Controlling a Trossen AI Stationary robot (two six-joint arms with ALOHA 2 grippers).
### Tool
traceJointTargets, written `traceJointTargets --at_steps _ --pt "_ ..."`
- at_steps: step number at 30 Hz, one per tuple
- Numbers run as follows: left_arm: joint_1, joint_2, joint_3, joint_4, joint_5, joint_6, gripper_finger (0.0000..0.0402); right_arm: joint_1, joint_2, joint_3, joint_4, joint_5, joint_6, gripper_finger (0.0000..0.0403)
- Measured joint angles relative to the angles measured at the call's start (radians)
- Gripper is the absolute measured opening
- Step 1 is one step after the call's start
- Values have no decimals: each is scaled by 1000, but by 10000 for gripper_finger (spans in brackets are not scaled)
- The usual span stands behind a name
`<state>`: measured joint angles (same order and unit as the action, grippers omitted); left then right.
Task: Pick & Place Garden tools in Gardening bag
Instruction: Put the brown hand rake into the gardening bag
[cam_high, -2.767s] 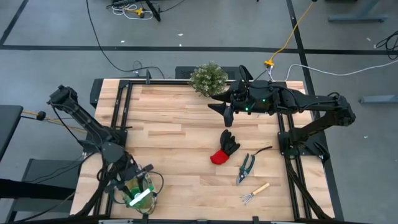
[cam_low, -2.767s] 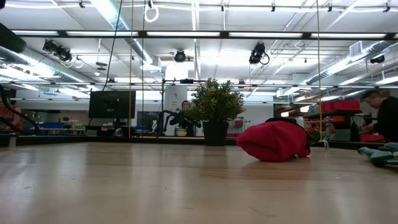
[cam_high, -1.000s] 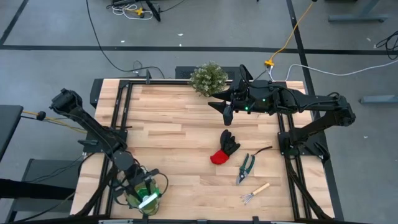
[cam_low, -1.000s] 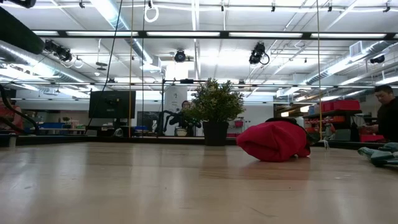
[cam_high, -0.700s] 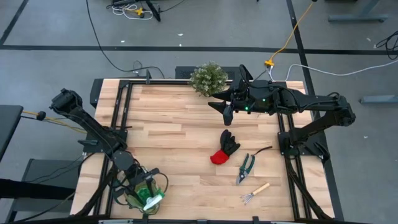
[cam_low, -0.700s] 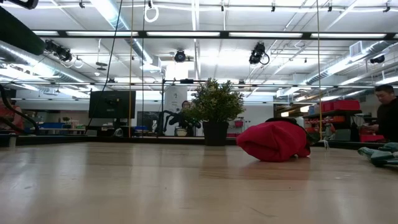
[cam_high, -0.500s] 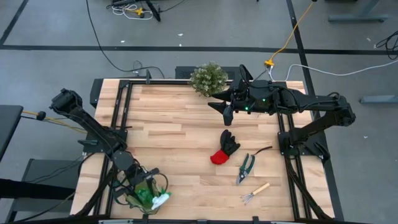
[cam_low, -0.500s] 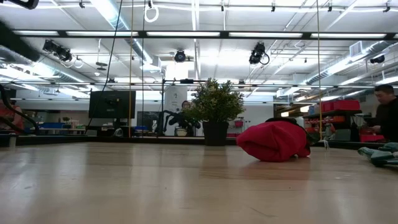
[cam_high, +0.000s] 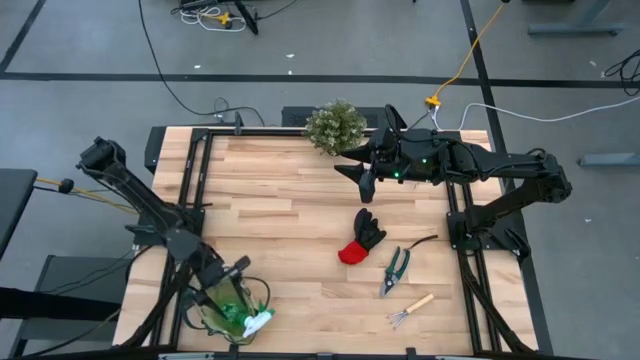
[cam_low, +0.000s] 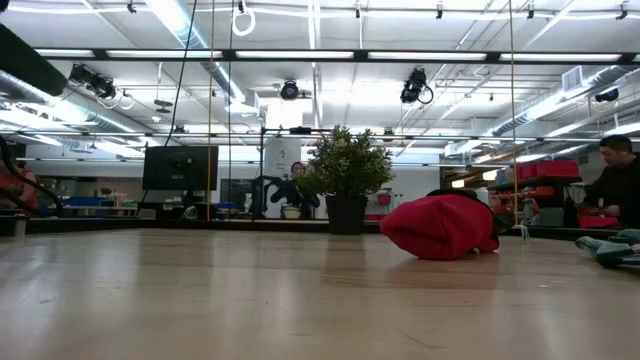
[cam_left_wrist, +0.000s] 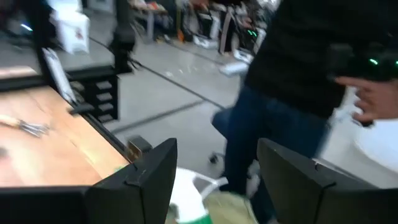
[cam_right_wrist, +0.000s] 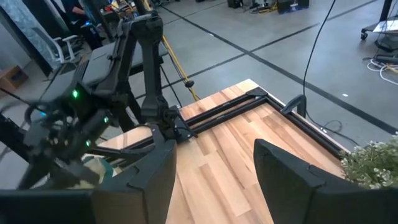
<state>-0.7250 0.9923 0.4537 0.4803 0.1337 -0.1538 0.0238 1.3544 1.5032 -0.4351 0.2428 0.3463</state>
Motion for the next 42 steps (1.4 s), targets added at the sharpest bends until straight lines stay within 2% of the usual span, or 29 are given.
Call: traceJointTargets --at_steps 6,13,18,21,27,35,42 --pt "0 -84 59 -54 -123 40 231 16 0 0 0 0 -56 217" --pt "0 -105 214 -383 -232 69 231 43 0 0 0 1 -69 217" --pt "0 -105 310 -507 -306 71 231 71 0 0 0 2 -103 217" --pt "0 -112 374 -575 -376 89 230 90 0 0 0 2 -131 217" --pt "22 -111 527 -838 -525 112 209 137 6 0 -2 2 -194 217" --pt "53 -112 665 -1000 -542 112 178 190 35 0 -18 3 -233 217" --pt "89 -112 739 -1003 -543 84 163 202 41 0 -65 55 -242 217"
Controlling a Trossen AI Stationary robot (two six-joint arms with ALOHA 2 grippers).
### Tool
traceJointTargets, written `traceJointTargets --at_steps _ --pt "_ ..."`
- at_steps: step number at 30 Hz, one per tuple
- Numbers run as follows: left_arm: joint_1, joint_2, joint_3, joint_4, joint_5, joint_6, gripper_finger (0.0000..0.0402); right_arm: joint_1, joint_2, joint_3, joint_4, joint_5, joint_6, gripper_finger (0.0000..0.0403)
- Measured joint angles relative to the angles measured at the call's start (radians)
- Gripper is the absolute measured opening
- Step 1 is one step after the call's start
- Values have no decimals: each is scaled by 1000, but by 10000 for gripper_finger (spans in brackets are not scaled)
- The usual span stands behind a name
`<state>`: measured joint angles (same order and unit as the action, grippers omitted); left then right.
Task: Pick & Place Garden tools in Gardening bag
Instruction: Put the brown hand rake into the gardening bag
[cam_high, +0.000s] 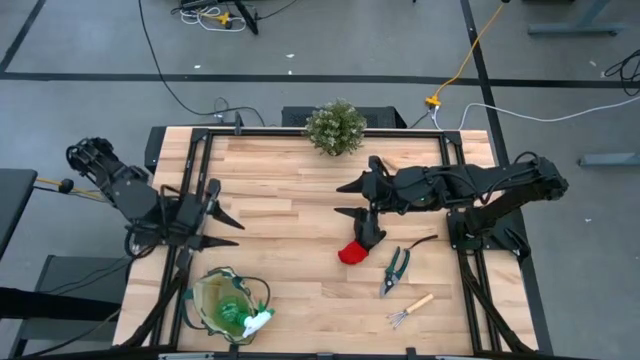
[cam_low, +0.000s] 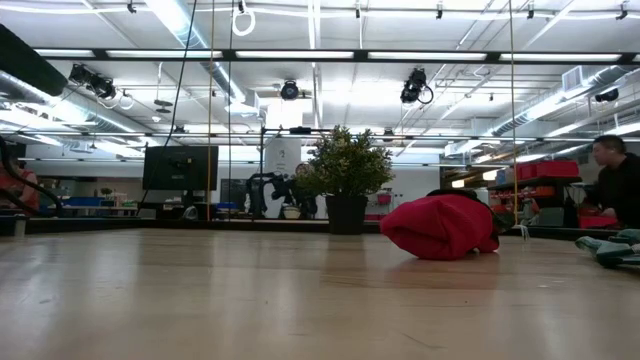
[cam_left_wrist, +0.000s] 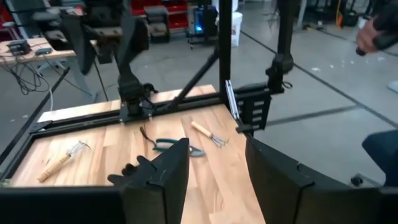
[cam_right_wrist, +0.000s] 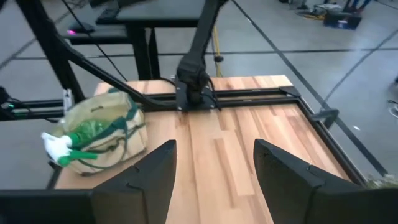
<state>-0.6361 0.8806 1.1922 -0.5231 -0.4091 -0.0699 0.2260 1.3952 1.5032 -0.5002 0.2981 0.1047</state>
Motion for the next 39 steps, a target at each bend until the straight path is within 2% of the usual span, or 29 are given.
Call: traceJointTargets --at_steps 17,23,32,39 --pt "66 1 13 -60 1 -25 156 0 0 0 -40 0 -10 217" --pt "68 0 13 -122 2 -29 156 0 0 0 -42 0 -11 217" --pt "68 3 12 -247 1 -115 156 0 0 0 -50 8 -4 217" --pt "68 1 12 -258 2 -136 156 0 0 0 -50 8 0 217"
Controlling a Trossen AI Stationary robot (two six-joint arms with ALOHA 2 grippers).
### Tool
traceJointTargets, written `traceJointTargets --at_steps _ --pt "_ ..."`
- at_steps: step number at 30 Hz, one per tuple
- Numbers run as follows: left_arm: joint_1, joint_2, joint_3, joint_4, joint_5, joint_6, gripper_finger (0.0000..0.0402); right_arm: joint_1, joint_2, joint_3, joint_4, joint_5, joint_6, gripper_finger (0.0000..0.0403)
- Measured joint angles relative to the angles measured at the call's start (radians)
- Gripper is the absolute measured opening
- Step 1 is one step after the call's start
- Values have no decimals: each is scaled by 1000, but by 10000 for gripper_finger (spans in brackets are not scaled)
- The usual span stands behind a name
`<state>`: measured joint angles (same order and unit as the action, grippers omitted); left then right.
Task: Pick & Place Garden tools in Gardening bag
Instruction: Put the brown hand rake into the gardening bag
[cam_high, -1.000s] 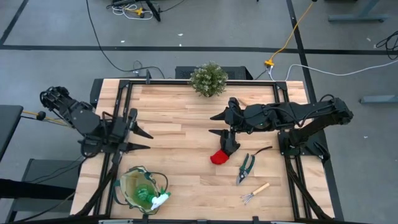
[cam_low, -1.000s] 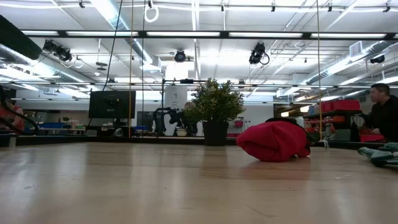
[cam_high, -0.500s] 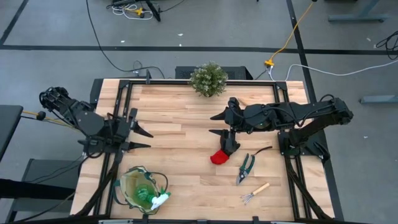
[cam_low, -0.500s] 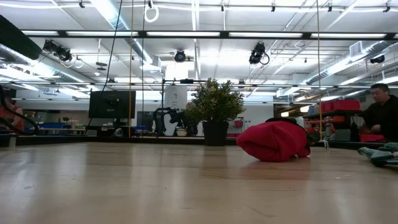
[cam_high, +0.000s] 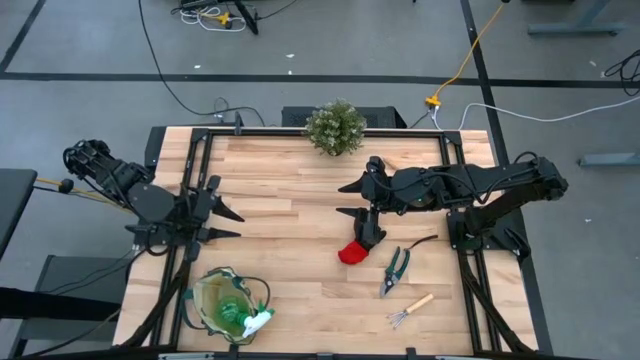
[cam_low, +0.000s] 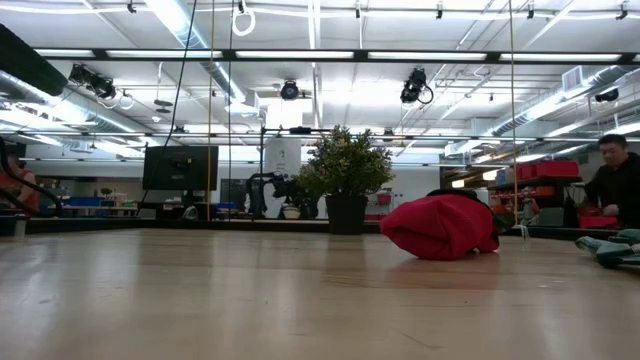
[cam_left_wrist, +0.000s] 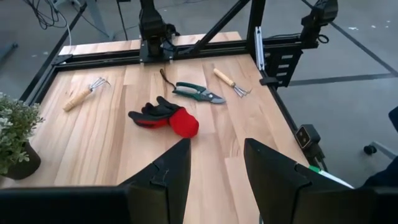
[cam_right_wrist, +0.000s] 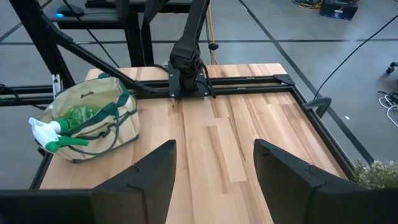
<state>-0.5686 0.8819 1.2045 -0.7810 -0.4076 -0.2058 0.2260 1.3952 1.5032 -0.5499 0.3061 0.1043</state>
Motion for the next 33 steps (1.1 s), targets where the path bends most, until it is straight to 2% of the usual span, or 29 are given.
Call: traceJointTargets --at_steps 7,15,19,28,33 --pt "0 -1 0 0 12 7 150 0 -1 0 -17 0 13 217" --pt "0 -21 0 -2 9 17 129 -3 6 0 -267 0 100 217" --pt "0 -26 0 -2 8 33 121 -3 5 0 -330 1 127 217" --pt "0 -25 0 -2 8 34 117 -16 6 0 -345 19 161 217" --pt "0 -25 0 -2 7 34 117 -63 6 0 -403 89 256 217"
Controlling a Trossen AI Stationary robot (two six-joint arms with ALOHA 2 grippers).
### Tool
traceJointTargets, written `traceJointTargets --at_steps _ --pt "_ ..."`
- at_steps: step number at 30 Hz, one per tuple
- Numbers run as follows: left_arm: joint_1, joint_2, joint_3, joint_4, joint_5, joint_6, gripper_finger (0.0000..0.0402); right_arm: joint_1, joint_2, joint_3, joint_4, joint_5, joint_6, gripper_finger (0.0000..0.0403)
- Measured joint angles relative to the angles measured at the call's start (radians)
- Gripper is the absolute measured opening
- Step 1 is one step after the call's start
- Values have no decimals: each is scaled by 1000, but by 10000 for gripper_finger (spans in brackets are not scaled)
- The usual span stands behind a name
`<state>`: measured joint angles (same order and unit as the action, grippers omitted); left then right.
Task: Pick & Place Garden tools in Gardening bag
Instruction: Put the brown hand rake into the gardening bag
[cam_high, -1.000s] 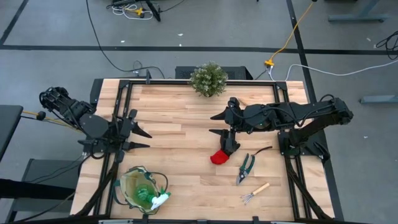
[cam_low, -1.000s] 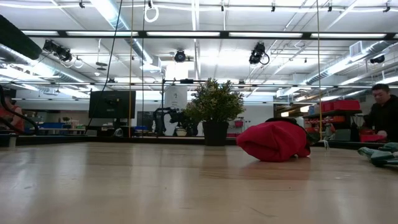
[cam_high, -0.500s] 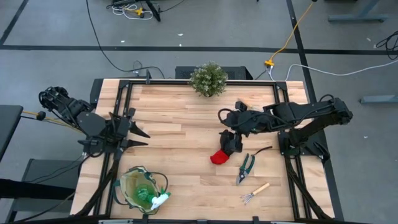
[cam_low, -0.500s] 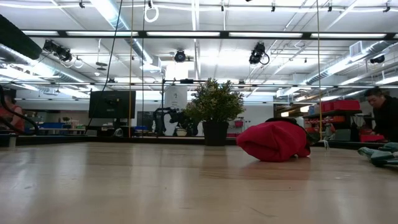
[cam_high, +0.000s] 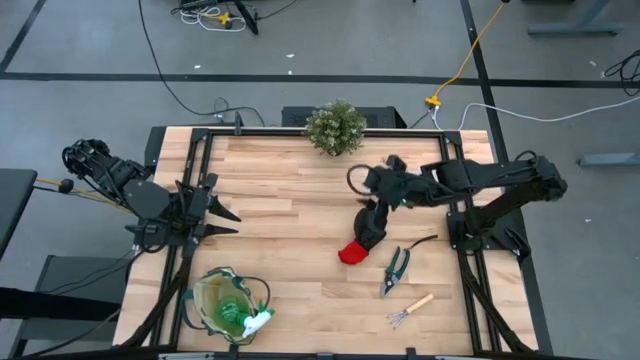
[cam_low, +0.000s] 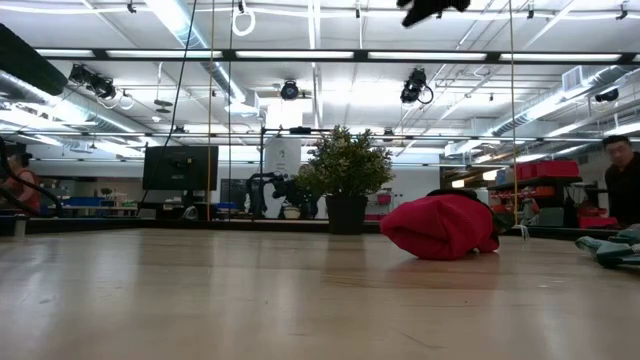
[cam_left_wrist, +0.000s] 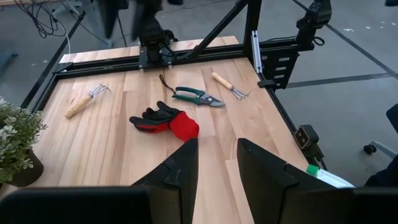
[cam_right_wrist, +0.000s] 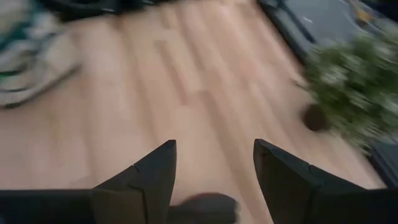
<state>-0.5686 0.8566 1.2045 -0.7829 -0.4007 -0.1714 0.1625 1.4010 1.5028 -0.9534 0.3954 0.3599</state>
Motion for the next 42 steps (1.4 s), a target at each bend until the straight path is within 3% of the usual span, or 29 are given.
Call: traceJointTargets --at_steps 16,25,42 --pt "0 0 0 1 0 0 117 -326 0 0 -230 -23 -23 217" --pt "0 0 0 1 0 -1 117 -505 0 -15 -226 -132 -137 217" --pt "0 0 0 1 -37 -1 117 -711 0 -432 26 -255 -170 217"
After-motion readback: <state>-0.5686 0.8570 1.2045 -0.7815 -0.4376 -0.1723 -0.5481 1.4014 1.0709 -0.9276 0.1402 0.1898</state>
